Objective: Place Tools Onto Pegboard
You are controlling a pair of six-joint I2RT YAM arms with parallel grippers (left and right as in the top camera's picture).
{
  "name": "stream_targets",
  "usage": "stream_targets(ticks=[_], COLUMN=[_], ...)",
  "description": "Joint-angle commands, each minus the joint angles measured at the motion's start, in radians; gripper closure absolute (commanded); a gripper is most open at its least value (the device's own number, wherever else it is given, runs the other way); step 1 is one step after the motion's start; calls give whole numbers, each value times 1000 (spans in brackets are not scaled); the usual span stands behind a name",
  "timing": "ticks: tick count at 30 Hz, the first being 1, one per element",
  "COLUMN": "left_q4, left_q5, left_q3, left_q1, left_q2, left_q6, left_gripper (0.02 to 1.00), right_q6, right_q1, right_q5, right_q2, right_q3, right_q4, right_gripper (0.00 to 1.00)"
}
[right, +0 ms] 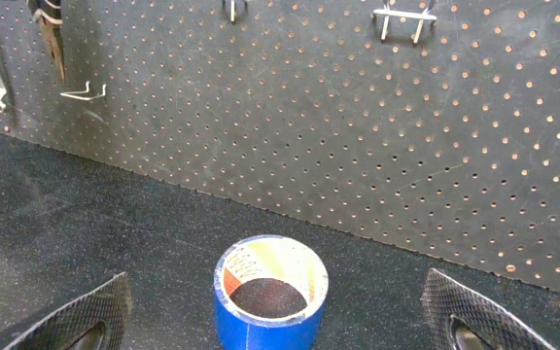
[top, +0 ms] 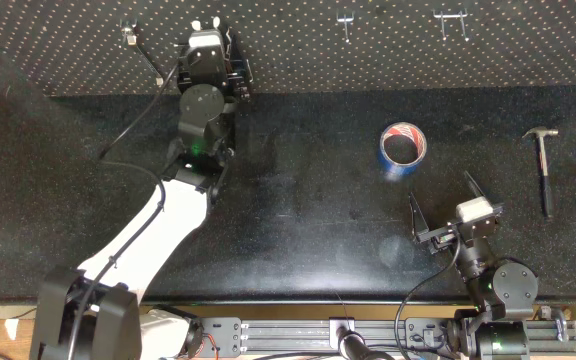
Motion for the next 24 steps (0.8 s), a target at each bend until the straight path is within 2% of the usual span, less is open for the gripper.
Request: stream_targets(ticks=[1, 14, 16, 17, 21, 24], left_q4=[85, 128, 128, 129, 128, 128], left_q5=[-23, -23, -22, -22, -14, 4], left_q3=[14, 13, 13, 13, 13, 13], left_q1=[6, 6, 6, 6, 5, 5], left_q2=[57, 132, 142, 145, 153, 156], left_q6=[24, 23, 23, 23, 23, 23], left_gripper=[991, 989, 698, 630, 511, 467], right_q6=[19, 19, 19, 19, 19, 19], right_q1=[9, 9, 9, 9, 9, 9], right_q5=[1, 1, 1, 1, 1, 1], right_q2=[-7, -7, -7, -7, -7, -7], right_q3=[-3, -3, -3, -3, -3, -3], right_q4=[-6, -6, -6, -6, -6, -6], right_gripper=[25, 25, 25, 25, 25, 25])
